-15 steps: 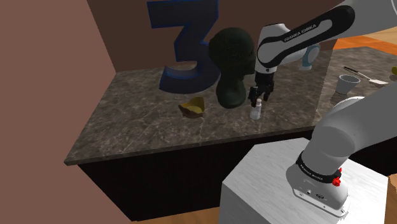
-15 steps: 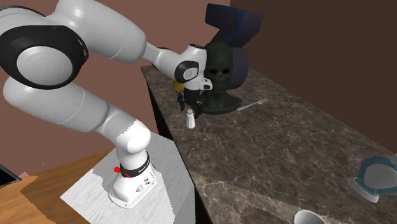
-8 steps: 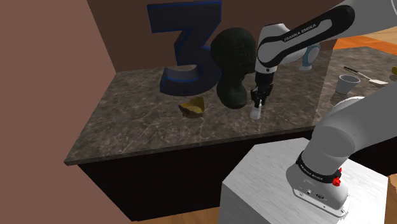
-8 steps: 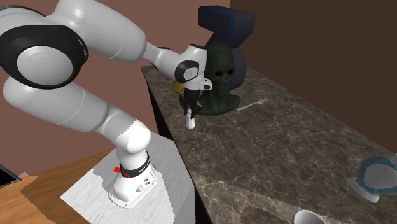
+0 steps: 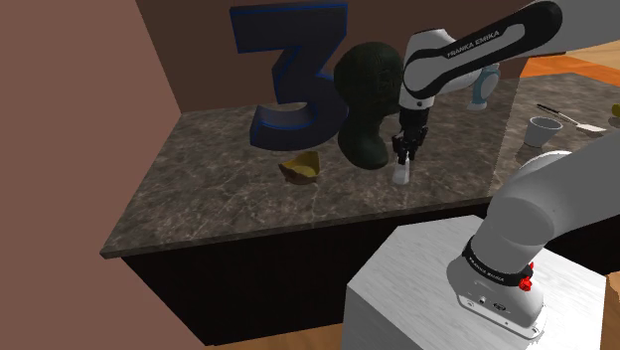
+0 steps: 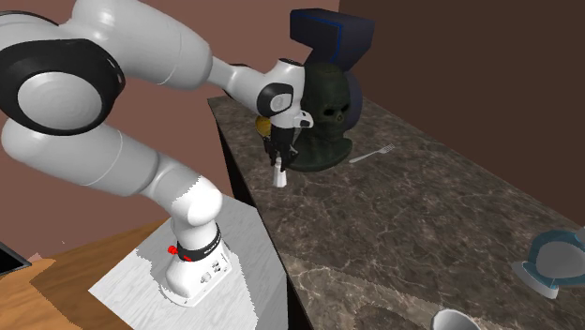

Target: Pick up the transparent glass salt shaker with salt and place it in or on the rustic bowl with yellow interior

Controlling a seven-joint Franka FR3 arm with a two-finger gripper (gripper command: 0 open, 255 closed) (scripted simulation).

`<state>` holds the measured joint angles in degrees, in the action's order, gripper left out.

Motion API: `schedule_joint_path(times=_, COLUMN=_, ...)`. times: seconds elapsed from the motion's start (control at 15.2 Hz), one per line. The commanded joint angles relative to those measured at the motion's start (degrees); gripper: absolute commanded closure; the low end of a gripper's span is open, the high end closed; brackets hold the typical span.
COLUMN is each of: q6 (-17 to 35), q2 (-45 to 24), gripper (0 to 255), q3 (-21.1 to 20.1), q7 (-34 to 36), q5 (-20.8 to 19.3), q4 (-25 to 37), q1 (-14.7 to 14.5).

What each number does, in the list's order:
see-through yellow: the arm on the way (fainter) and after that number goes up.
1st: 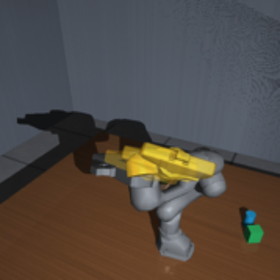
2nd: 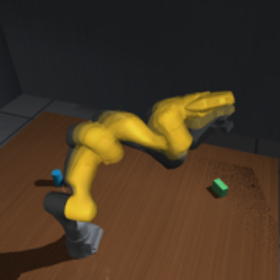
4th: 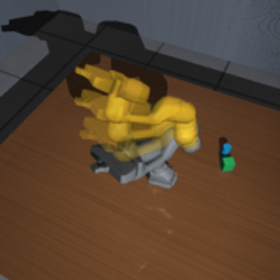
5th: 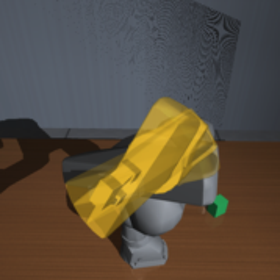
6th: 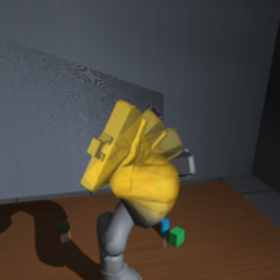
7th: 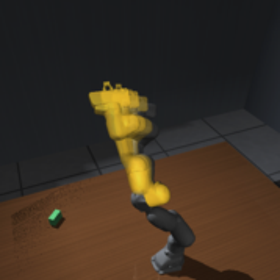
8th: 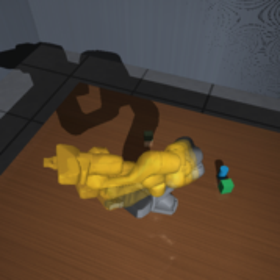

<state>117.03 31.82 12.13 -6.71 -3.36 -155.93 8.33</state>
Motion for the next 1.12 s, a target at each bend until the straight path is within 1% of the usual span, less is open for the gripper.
schedule_joint_path(times=0.0, q6=-2.0, q2=0.9, gripper=255, q3=-0.2, q7=0.1, q5=0.0, q4=1.0, q1=0.0)
schedule_joint_path(times=1.06, q6=-15.9, q2=5.2, gripper=255, q3=-1.5, q7=0.9, q5=0.6, q4=10.7, q1=-0.1)
